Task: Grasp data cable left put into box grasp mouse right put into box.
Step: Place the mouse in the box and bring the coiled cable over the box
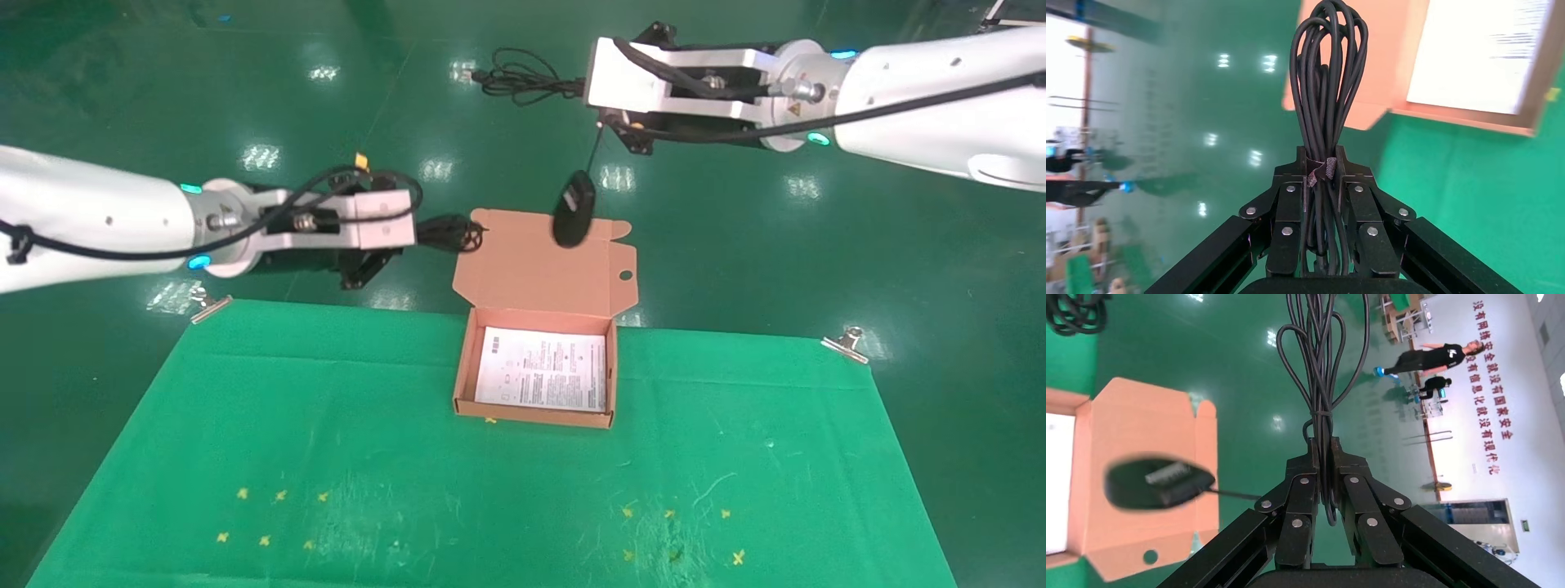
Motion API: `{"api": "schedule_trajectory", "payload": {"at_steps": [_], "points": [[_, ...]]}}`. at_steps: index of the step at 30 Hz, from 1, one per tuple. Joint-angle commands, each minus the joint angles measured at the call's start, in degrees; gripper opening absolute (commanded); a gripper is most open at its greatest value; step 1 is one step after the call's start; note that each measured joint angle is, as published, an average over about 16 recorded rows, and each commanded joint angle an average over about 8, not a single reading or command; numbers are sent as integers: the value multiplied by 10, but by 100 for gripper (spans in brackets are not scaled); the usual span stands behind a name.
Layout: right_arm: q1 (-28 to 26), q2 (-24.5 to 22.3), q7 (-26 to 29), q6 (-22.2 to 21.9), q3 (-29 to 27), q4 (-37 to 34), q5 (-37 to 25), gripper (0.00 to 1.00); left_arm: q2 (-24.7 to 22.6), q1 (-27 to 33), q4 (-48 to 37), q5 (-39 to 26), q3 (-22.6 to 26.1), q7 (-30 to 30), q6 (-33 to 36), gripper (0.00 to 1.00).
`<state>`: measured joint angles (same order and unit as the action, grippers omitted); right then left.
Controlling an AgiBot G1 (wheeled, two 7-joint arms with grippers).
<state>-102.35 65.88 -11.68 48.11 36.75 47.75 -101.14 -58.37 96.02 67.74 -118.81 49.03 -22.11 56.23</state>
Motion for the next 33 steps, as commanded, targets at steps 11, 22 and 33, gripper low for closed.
{"api": "schedule_trajectory", "payload": {"at_steps": [11, 22, 33], "points": [[-6, 22, -32, -4, -1, -39, 12, 0, 4, -1, 7, -30, 5, -8, -5, 0], [31, 55, -35, -5, 16, -65, 8, 0, 30, -16, 33, -107, 18, -90, 41, 0], [46, 101, -55, -24, 26, -130, 7, 0, 46, -25, 74, -139, 22, -137, 74, 0]]}}
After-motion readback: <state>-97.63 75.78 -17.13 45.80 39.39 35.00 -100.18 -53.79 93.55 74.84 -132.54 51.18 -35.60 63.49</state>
